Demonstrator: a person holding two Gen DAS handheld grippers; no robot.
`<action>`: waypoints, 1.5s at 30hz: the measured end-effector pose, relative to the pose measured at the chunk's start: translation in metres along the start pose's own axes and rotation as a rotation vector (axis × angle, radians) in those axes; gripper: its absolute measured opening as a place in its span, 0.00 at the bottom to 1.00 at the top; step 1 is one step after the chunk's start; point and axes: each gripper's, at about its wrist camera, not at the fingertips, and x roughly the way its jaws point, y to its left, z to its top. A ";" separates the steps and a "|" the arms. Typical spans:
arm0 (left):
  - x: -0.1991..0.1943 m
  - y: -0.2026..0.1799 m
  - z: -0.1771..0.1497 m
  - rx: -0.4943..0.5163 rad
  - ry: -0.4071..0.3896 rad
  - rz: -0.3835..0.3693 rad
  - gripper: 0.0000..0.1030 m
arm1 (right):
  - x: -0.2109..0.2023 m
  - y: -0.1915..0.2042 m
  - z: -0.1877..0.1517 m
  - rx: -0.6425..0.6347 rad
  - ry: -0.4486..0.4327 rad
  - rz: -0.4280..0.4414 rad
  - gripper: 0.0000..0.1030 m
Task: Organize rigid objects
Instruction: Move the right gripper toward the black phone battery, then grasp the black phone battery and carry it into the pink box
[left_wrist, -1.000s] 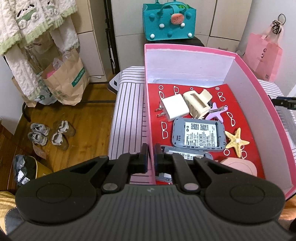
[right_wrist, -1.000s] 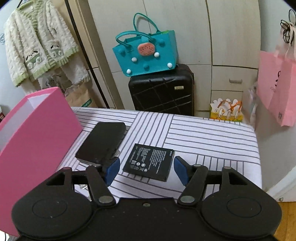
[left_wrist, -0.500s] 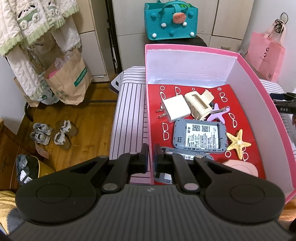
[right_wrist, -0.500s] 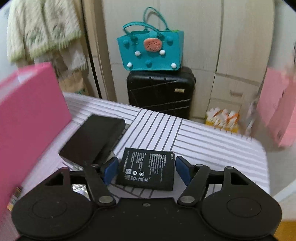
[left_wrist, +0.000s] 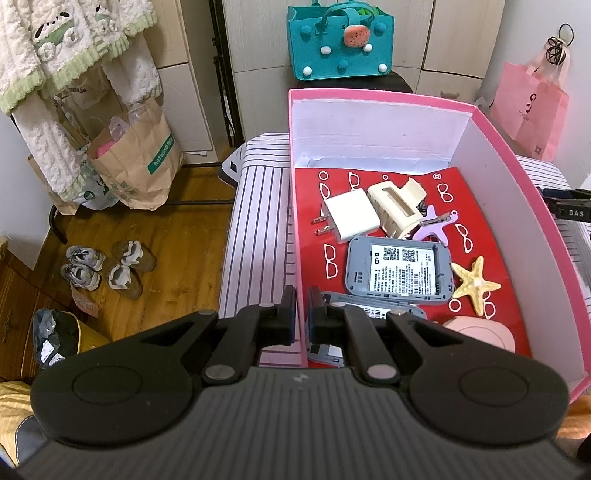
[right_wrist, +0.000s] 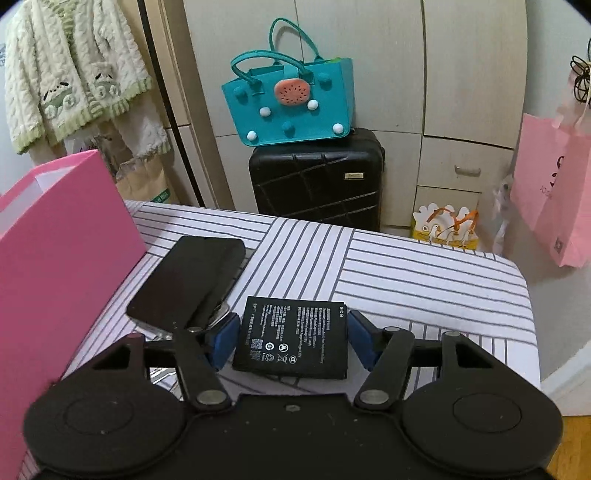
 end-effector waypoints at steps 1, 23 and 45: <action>0.000 0.000 0.000 0.002 -0.001 0.001 0.06 | -0.002 0.000 -0.001 0.005 -0.002 0.009 0.66; -0.004 -0.007 -0.002 0.111 -0.014 0.020 0.04 | -0.111 0.146 0.042 -0.288 -0.107 0.345 0.66; -0.005 0.000 -0.006 0.167 -0.050 -0.038 0.07 | 0.006 0.272 0.044 -0.440 0.356 0.427 0.67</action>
